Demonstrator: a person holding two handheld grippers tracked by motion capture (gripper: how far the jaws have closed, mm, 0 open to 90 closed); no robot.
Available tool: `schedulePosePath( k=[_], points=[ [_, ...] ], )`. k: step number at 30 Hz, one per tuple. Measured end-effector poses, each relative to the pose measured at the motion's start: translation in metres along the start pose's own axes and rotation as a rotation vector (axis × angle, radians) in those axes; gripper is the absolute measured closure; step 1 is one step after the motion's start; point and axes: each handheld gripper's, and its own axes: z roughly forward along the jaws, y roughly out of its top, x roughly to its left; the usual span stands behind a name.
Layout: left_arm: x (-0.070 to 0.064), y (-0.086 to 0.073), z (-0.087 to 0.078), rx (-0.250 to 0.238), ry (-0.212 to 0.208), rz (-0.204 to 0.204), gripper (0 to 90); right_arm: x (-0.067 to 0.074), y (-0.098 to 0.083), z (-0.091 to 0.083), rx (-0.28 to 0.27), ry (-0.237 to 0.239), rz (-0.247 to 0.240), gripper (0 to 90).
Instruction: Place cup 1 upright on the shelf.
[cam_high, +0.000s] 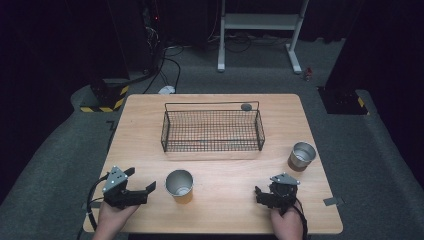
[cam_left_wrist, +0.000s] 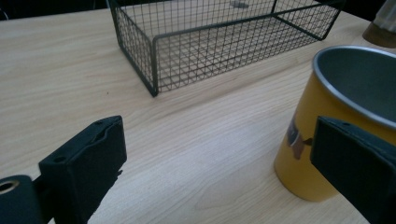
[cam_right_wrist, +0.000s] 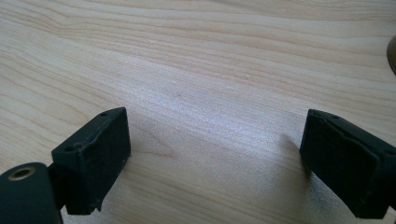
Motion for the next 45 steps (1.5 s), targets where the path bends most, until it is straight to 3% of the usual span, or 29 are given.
schedulePosePath(
  k=[1, 6, 11, 19, 33, 42, 45],
  points=[
    [-0.003, 0.004, -0.002, -0.009, -0.003, 0.017, 3.7, 0.0, 0.0, 0.0, 0.0, 0.0, 0.0, 8.5],
    [-0.01, 0.009, -0.006, -0.028, -0.018, 0.011, 2.2, 0.0, 0.0, 0.0, 0.0, 0.0, 0.0, 8.5],
    [-0.018, 0.016, -0.008, -0.038, -0.025, 0.037, 0.5, 0.0, 0.0, 0.0, 0.0, 0.0, 0.0, 8.5],
    [-0.031, 0.021, -0.006, -0.041, -0.073, 0.045, 0.1, 0.0, 0.0, 0.0, 0.0, 0.0, 0.0, 8.5],
    [-0.057, 0.028, 0.008, -0.052, -0.164, 0.07, 0.0, 0.0, 0.0, 0.0, 0.0, 0.0, 0.0, 8.5],
    [-0.068, 0.027, 0.02, -0.044, -0.192, 0.086, 0.0, 0.0, 0.001, 0.001, 0.002, 0.004, -0.007, 8.4],
    [-0.069, 0.027, 0.024, -0.035, -0.18, 0.101, 0.0, 0.0, 0.001, 0.001, 0.002, 0.005, -0.007, 8.4]
  ],
)
